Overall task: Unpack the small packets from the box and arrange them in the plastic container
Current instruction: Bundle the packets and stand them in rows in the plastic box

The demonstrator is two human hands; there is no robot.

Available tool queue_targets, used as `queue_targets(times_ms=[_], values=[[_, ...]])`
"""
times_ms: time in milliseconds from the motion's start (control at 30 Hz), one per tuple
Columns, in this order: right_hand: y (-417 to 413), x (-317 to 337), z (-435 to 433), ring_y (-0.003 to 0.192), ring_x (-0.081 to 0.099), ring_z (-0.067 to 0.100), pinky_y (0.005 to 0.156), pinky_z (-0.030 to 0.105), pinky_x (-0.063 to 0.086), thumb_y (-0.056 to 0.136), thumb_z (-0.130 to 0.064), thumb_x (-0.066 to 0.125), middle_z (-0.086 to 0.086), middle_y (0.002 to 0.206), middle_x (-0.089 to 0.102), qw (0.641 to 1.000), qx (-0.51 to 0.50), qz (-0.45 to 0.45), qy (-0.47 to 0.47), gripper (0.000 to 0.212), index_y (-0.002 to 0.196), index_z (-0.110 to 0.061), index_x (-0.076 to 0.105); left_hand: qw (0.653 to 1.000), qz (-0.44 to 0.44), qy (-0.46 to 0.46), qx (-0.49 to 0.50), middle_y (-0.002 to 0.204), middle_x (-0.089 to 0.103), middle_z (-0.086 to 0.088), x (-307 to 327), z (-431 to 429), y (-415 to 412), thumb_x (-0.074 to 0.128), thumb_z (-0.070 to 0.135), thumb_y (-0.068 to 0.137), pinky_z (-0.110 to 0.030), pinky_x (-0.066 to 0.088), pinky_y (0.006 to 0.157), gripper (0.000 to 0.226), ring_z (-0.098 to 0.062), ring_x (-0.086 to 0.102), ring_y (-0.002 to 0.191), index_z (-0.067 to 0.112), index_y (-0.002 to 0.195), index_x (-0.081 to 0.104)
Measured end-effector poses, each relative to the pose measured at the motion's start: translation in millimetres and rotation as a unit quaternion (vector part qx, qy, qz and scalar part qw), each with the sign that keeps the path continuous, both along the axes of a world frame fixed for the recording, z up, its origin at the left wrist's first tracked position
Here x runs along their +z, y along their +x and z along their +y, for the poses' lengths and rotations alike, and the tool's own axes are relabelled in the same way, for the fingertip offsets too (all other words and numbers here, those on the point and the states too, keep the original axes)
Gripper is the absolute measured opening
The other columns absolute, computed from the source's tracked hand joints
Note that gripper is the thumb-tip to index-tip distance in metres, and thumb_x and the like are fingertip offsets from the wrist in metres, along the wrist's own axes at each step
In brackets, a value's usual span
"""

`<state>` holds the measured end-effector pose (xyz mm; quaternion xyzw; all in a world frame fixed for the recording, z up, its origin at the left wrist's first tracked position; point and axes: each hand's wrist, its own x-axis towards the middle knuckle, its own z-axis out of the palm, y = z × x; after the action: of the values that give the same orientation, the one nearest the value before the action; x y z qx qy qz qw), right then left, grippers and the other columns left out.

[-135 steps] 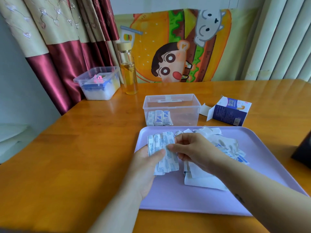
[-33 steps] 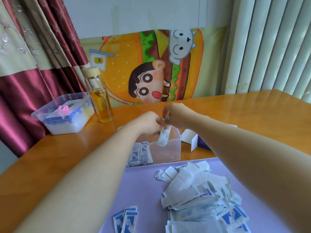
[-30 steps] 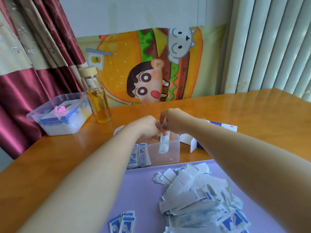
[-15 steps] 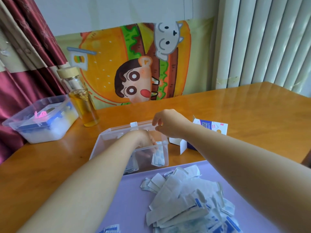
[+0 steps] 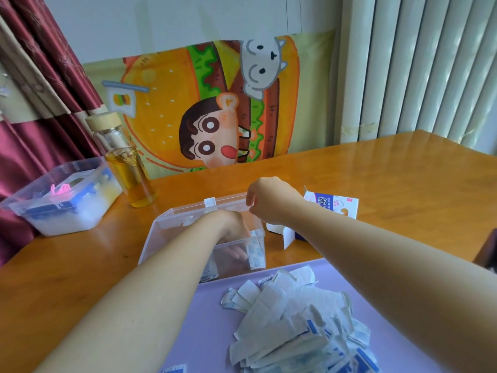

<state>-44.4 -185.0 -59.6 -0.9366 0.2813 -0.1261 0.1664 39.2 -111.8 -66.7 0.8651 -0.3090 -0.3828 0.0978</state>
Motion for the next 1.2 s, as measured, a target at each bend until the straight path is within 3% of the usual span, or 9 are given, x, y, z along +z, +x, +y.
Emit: queue_targets(times_ms=[167,300,400,567,633,733,933,1067,1200], values=[[-3.3,0.8,-0.2,0.088,0.063,0.024,0.077,0.032,0.057,0.090,-0.012,0.059,0.006,0.104,0.065,1.000,0.006,0.003,0.006,0.022,0.110,-0.016,0.066,1.000,-0.027,-0.009,0.004,0.114,0.067,-0.015,-1.9,2.0,2.5,0.040,0.011,0.099,-0.034,0.053,0.093,0.033,-0.019,0.070,0.096,0.008,0.131,0.047],[-9.4,4.4,1.6,0.091,0.063,0.023,0.075,0.031,0.056,0.090,-0.015,0.058,0.004,0.104,0.066,1.000,0.009,-0.005,0.003,0.019,0.107,-0.019,0.066,0.994,-0.102,-0.038,-0.035,0.116,0.066,-0.012,1.2,8.3,4.2,0.051,0.011,0.093,-0.031,0.056,0.083,0.028,-0.024,0.069,0.095,0.004,0.119,0.059],[-21.7,12.5,6.0,0.091,0.063,0.020,0.077,0.036,0.056,0.088,-0.020,0.057,-0.001,0.104,0.066,0.999,0.007,-0.047,-0.020,0.017,0.101,-0.025,0.066,0.973,-0.181,-0.135,-0.041,0.098,0.067,-0.008,12.6,19.9,2.9,0.048,0.005,0.092,-0.026,0.048,0.064,0.018,-0.018,0.067,0.082,0.015,0.097,0.062],[-63.1,28.5,39.3,0.085,0.063,0.018,0.075,0.037,0.055,0.088,-0.021,0.057,-0.005,0.095,0.069,0.991,0.061,-0.115,-0.041,0.015,0.096,-0.024,0.069,0.912,-0.253,-0.323,-0.005,0.083,0.064,0.001,29.2,89.7,-16.1,0.052,0.012,0.091,-0.026,0.048,0.056,0.015,-0.015,0.066,0.074,0.024,0.084,0.058],[-80.6,30.4,58.4,0.078,0.059,0.016,0.072,0.032,0.053,0.088,-0.021,0.058,-0.006,0.088,0.068,0.990,0.106,-0.093,-0.033,0.013,0.095,-0.021,0.070,0.936,-0.214,-0.280,-0.012,0.075,0.063,0.000,27.5,136.2,-31.3,0.060,0.021,0.089,-0.031,0.053,0.062,0.007,-0.013,0.064,0.066,0.021,0.082,0.060],[-99.7,23.8,90.1,0.078,0.055,0.011,0.070,0.023,0.046,0.087,-0.023,0.061,-0.011,0.083,0.061,0.985,0.170,0.016,-0.026,0.013,0.097,-0.022,0.070,0.970,-0.204,-0.130,-0.022,0.069,0.065,-0.001,16.9,194.5,-49.7,0.063,0.033,0.088,-0.030,0.051,0.065,0.018,-0.010,0.059,0.059,0.015,0.083,0.063],[-121.5,15.9,131.9,0.084,0.061,0.009,0.077,0.022,0.048,0.085,-0.031,0.066,-0.010,0.100,0.069,0.940,0.253,0.228,-0.035,0.019,0.102,-0.023,0.069,0.947,-0.304,0.048,-0.094,0.069,0.046,-0.004,-10.2,224.9,-74.7,0.057,0.051,0.086,-0.028,0.024,0.048,0.043,-0.017,0.039,0.061,0.011,0.073,0.053],[-142.2,8.8,150.8,0.090,0.056,0.010,0.080,0.025,0.044,0.079,-0.038,0.072,-0.008,0.107,0.064,0.926,0.246,0.286,-0.025,0.038,0.112,-0.022,0.063,0.954,-0.285,0.041,-0.082,0.060,0.041,-0.001,-21.1,226.1,-85.4,0.066,0.047,0.081,-0.027,0.022,0.046,0.047,-0.014,0.036,0.055,0.015,0.061,0.038],[-154.9,-13.1,158.2,0.104,0.047,0.015,0.084,0.031,0.041,0.073,-0.045,0.073,-0.005,0.115,0.048,0.928,0.214,0.297,-0.065,0.063,0.126,-0.025,0.046,0.974,-0.217,0.007,-0.064,0.095,0.059,-0.004,-24.5,222.2,-86.6,0.070,0.033,0.081,-0.029,0.040,0.068,0.026,-0.022,0.053,0.084,0.014,0.087,0.053]])
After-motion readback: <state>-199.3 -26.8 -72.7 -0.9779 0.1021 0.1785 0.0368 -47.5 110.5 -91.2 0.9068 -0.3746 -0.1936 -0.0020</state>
